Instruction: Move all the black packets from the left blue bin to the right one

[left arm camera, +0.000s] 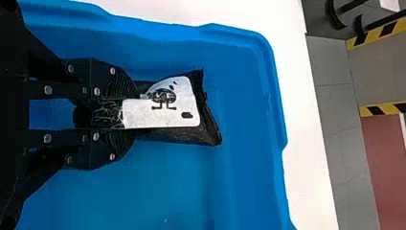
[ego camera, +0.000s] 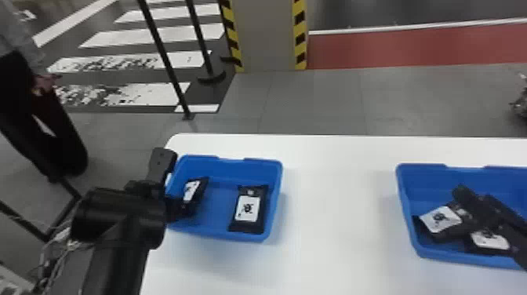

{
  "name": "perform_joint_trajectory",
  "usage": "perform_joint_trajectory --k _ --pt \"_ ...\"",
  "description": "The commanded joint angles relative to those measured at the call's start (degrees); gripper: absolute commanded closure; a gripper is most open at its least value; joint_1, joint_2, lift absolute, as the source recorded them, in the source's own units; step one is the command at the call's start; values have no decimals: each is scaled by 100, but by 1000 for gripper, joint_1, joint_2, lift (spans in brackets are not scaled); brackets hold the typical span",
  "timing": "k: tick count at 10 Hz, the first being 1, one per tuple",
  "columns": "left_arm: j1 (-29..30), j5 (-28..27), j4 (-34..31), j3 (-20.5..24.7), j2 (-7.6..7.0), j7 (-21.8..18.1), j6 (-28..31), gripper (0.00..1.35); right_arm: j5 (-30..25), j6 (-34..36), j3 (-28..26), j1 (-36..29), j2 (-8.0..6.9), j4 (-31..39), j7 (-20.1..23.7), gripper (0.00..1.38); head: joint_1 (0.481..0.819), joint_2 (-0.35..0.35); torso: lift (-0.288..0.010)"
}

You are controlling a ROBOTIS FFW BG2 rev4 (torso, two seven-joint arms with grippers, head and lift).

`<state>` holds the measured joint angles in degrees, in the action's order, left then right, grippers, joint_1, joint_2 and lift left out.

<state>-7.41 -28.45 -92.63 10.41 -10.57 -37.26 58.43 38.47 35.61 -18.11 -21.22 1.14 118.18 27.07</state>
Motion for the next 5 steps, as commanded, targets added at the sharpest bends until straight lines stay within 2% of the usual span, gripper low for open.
perform_joint_trajectory --k 1,2,4,5 --pt "51 42 -180 -30 11 -27 -148 1122 20 10 0 -15 0 -13 0 295 695 213 -110" --pt "262 130 -700 -30 20 -88 -260 1211 11 10 0 -15 0 30 9 298 695 206 -110" --pt "895 516 -1853 -13 28 -308 -541 1208 29 179 18 13 -9 86 114 300 695 186 -110" --pt "1190 824 -2374 -48 64 -405 -865 1208 29 277 53 -1 -9 198 158 300 695 168 -110"
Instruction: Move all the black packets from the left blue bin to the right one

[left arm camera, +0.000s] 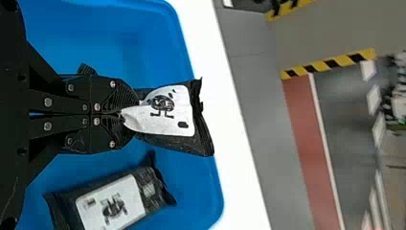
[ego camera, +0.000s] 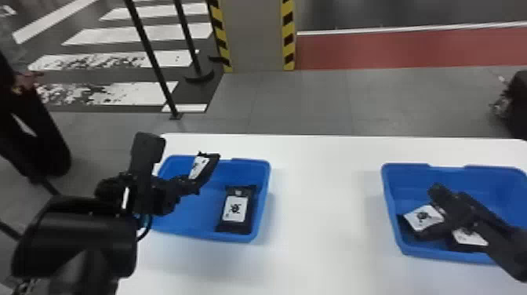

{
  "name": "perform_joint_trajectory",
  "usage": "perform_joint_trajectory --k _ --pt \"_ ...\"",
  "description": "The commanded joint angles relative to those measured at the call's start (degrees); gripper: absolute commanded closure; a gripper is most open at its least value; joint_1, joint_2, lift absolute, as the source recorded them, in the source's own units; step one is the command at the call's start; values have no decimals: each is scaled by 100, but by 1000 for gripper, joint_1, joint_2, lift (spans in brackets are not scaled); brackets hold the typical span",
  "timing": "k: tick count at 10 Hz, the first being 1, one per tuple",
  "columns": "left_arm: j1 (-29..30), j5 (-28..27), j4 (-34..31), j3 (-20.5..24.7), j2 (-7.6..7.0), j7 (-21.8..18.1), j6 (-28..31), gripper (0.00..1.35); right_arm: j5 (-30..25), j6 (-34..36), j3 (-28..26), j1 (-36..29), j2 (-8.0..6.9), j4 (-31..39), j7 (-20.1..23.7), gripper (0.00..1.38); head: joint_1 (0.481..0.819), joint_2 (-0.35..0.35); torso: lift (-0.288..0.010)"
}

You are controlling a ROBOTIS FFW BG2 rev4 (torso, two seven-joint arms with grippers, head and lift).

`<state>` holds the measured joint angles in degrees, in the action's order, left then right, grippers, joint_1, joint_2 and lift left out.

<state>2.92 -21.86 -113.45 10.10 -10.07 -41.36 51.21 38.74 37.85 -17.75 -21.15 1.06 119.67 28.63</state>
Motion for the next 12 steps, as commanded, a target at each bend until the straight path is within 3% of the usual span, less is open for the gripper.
perform_joint_trajectory --k 1,4,7,12 --pt "242 332 -503 -122 102 -118 -565 1208 2 67 105 6 -9 134 28 306 695 157 -110" --pt "171 552 -517 -808 287 -232 -959 1208 -174 110 421 400 -9 78 169 300 695 77 -110" --pt "-250 613 -306 -1414 366 -250 -1339 1208 -438 208 685 821 -9 -21 213 260 695 3 -110" --pt "-1263 1246 1522 -2179 392 -285 -2351 1208 -675 250 1177 1721 -9 -808 292 190 695 -46 -110"
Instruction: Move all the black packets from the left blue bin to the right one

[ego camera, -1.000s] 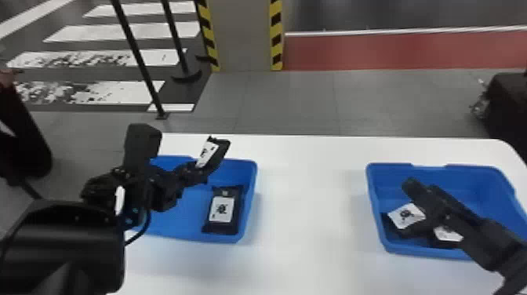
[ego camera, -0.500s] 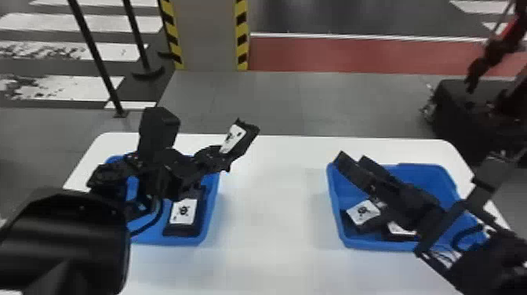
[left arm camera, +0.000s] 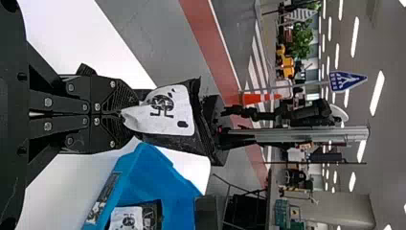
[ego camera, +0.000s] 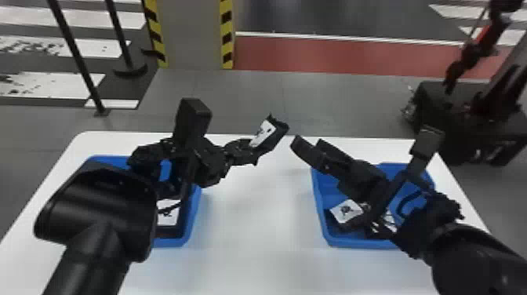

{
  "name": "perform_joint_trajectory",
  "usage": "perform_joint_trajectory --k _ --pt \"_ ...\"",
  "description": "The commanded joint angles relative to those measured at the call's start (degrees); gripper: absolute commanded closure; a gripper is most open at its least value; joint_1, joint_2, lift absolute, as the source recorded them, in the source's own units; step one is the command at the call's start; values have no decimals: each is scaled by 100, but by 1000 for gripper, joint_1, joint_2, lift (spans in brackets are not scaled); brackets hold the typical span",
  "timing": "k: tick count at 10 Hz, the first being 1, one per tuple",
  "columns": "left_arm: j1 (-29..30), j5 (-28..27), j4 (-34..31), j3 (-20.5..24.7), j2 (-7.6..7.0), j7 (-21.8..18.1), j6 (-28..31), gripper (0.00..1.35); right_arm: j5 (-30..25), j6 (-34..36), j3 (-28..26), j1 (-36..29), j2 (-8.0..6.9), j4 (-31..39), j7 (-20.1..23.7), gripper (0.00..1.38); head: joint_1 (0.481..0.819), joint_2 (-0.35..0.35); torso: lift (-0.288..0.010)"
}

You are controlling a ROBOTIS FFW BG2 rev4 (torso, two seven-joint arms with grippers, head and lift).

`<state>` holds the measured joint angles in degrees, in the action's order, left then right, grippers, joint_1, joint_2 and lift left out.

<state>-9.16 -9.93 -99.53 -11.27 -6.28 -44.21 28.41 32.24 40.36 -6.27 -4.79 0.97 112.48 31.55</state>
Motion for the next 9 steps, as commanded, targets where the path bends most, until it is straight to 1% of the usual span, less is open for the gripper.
perform_joint_trajectory --k 1,3,5,7,8,9 --pt "-111 158 300 -130 22 0 -127 1208 -43 0 55 199 0 -188 0 171 695 -55 -110" --pt "-181 246 342 -262 22 0 -156 1208 -95 14 170 494 -9 -638 0 160 695 -67 -110" --pt "-279 360 426 -403 22 0 -170 1208 -377 0 178 958 -97 -1229 0 124 695 -71 -110" --pt "-336 457 482 -534 22 -9 -142 1208 -561 -155 178 1408 -102 -1918 -9 117 695 -82 -110" --pt "-336 466 510 -561 22 -9 -142 1208 -711 -155 170 1534 -102 -2030 0 397 695 -91 -110" --pt "-336 466 510 -543 22 -17 -156 1208 -834 -155 170 1520 -102 -1988 -44 1067 695 -97 -110"
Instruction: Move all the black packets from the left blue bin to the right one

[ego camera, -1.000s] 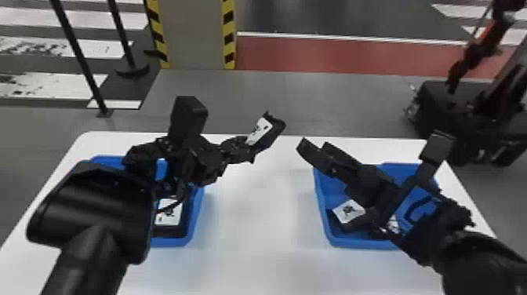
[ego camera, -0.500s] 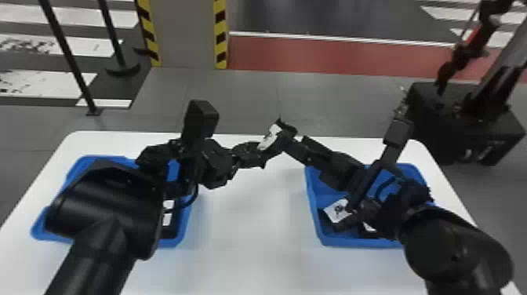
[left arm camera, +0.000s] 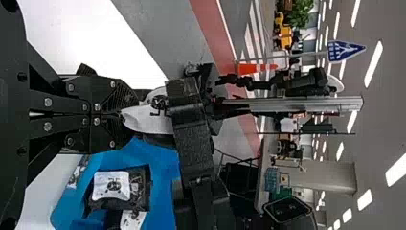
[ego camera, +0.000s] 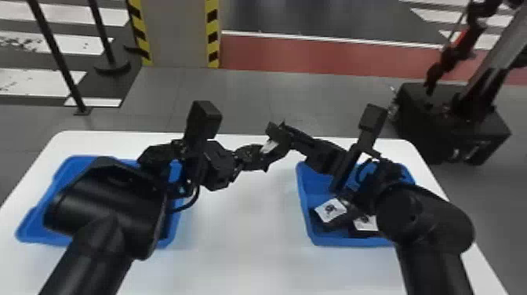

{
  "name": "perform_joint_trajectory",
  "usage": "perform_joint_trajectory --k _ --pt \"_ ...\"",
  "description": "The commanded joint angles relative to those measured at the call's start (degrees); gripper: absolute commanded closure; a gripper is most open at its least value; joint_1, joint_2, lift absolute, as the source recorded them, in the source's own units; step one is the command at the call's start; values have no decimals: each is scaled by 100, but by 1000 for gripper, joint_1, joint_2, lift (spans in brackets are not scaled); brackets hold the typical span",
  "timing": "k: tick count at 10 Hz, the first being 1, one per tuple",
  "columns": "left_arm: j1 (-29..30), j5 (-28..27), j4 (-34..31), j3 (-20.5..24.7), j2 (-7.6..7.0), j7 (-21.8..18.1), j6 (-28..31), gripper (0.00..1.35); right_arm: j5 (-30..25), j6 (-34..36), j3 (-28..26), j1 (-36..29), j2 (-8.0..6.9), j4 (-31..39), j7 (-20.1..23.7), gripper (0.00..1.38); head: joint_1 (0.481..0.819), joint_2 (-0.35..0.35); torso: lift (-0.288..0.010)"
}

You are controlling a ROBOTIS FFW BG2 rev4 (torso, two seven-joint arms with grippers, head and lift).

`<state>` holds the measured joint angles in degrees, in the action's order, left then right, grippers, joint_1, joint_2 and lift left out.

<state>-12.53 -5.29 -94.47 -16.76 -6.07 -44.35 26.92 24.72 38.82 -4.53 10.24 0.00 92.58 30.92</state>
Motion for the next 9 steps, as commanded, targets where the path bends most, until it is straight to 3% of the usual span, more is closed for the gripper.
perform_joint_trajectory --k 1,4,5,7,9 --pt "15 2 4 32 -9 -3 -7 1208 -37 -1 -4 -138 -5 198 -104 1141 695 -99 -110" --pt "113 54 4 191 18 41 -105 1171 464 -114 4 -672 -5 564 -289 1141 695 -100 -110" --pt "169 116 4 270 27 93 -133 1121 508 -198 4 -757 -5 592 -262 1291 695 -97 -110" --pt "324 186 4 419 62 243 -204 811 859 -493 4 -883 -5 606 -245 1274 695 -89 -110" --pt "493 204 -10 577 62 243 -133 277 1237 -817 -110 -940 -5 606 -236 1274 695 -78 -110"
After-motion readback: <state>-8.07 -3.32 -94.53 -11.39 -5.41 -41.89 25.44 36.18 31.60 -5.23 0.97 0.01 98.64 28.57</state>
